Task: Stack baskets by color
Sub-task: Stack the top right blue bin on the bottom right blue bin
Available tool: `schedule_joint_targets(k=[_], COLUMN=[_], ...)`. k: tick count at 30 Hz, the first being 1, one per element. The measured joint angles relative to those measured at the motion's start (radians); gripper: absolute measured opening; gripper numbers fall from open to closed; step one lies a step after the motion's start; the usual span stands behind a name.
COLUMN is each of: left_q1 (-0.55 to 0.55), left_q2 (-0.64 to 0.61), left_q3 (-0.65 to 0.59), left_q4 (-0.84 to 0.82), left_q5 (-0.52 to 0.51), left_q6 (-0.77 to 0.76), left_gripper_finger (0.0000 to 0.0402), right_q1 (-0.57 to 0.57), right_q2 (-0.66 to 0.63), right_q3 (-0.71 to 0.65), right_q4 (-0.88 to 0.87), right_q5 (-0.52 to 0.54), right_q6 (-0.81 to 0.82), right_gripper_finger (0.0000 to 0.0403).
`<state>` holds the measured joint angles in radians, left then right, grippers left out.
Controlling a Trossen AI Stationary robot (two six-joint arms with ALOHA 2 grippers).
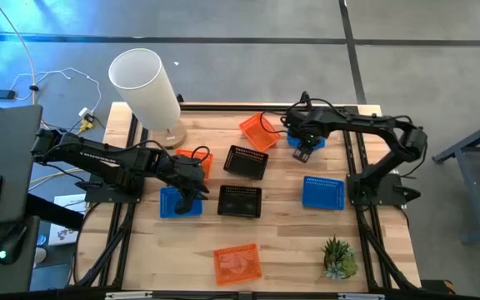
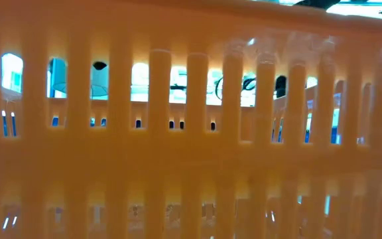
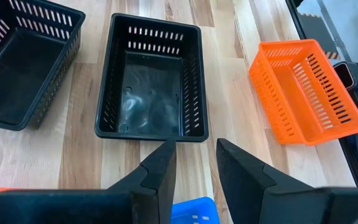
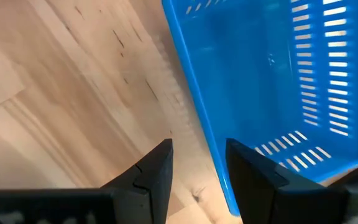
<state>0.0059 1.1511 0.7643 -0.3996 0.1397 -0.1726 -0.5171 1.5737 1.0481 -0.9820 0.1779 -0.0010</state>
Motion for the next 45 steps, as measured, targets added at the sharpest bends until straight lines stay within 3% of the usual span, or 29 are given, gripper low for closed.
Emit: schedule_joint_targets(k=[12,22,35,45], left_q1=[0.000,0.000,0.000,0.000], left_q2=[0.000,0.000,0.000,0.000], left_q3=[0.000,0.000,0.000,0.000], left_q4=[0.000,0.000,0.000,0.000], left_q5=[0.000,0.000,0.000,0.000], left_q6=[0.000,0.000,0.000,0.000], left_gripper_finger=[0.0104,0.0104,0.0104,0.0104], right_q1=[0.000,0.000,0.009,0.108], right_q2=[0.089,0.090,0.070,-0.078], right_q3=[0.000,0.000,0.000,0.000], right_q4=[0.025,0.023,-0.044,-0.124], right_q5=[0.021,0.033,0.089,0.107], right_q6=[0.000,0.004,0.047,0.136], right_gripper_finger=[0.0130,0.0007,0.0002,0.0001])
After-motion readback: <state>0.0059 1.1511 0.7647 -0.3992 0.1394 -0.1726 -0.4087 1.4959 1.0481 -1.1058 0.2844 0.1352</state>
